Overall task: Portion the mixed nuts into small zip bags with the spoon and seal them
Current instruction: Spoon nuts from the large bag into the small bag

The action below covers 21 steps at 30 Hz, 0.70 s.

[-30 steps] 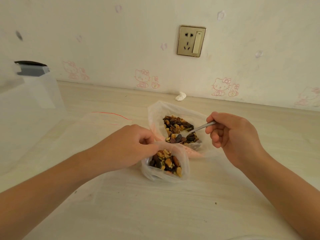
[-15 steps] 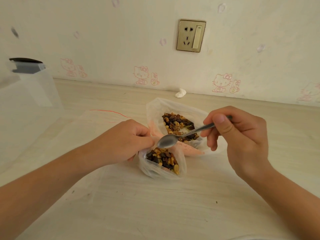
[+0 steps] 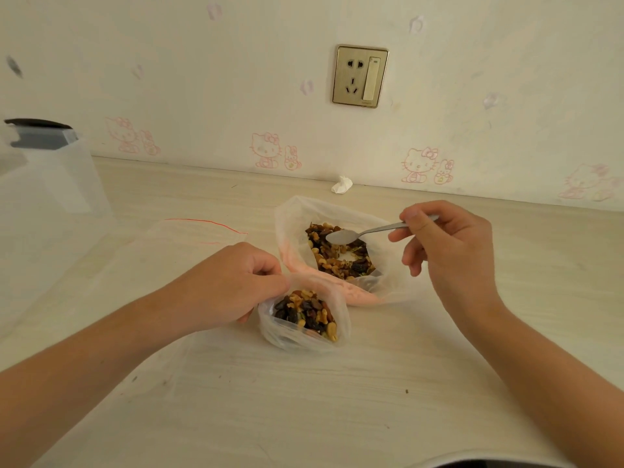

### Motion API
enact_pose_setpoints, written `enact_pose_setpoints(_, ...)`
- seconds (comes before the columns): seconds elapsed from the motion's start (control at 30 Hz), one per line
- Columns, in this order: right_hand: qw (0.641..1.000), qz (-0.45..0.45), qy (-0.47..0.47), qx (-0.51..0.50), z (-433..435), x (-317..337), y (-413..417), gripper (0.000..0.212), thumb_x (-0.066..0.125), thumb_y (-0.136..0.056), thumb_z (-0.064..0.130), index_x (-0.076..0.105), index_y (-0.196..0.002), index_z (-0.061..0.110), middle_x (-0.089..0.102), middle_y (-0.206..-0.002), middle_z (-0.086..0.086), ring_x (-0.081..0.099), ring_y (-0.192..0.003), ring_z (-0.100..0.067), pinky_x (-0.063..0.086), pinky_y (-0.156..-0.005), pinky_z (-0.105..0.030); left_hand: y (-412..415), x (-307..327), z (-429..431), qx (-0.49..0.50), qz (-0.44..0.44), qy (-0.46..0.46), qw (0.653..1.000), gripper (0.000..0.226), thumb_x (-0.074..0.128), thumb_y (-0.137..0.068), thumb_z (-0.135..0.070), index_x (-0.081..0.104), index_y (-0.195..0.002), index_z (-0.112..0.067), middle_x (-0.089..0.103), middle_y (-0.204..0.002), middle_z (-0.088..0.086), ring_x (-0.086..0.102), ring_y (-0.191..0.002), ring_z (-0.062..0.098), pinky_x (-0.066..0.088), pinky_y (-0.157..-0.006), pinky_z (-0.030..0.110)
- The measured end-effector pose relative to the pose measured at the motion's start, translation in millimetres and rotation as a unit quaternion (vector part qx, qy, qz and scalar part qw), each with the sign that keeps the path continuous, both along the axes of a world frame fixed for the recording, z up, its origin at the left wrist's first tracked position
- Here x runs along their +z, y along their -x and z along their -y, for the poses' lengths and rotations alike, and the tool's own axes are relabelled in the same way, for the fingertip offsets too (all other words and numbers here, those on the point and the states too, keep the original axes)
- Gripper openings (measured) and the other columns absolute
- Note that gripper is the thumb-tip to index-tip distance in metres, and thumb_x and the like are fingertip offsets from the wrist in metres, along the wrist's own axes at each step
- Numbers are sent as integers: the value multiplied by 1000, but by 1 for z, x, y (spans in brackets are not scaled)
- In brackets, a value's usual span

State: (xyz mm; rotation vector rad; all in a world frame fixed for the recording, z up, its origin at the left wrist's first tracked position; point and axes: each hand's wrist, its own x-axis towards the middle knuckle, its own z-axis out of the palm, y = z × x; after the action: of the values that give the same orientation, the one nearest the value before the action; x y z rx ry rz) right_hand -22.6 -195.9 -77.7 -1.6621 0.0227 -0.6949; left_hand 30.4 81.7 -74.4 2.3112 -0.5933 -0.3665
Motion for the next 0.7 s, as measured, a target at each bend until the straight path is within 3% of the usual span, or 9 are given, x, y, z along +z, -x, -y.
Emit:
enact_pose_setpoints(0.27, 990, -109, 86, -4, 8, -13, -12, 15, 76, -88, 10, 72, -75, 16, 62, -55, 5, 47, -43, -7, 36, -43, -18, 5, 3, 1, -1, -11, 0, 1000, 41, 65, -98, -28, 61, -57, -27, 52, -48, -6, 53, -46, 9, 37, -47, 18)
enact_pose_setpoints(0.37, 981, -147, 124, 10, 8, -13, -13, 17, 79, -86, 12, 70, -71, 15, 57, -54, 2, 44, -49, -12, 35, -46, -23, 5, 4, 1, -2, -15, 3, 1000, 41, 65, -99, -27, 61, -58, -23, 52, -48, -6, 52, -46, 9, 36, -46, 18)
enact_pose_setpoints(0.5, 966, -203, 157, 29, 8, -12, -13, 18, 77, -86, 15, 67, -72, 14, 59, -51, 6, 43, -48, -12, 36, -52, -28, 5, 4, 0, -2, -21, 7, 1000, 38, 64, -99, -26, 61, -62, -17, 52, -50, -4, 53, -46, 11, 36, -46, 17)
enact_pose_setpoints(0.7, 951, -224, 210, 38, 8, -10, -11, 15, 74, -88, 17, 67, -75, 19, 66, -53, 5, 51, -44, -4, 40, -52, -24, 4, 4, 1, -8, -26, 1, 1000, 41, 64, -99, -28, 61, -58, -26, 54, -52, -5, 53, -47, 11, 36, -47, 18)
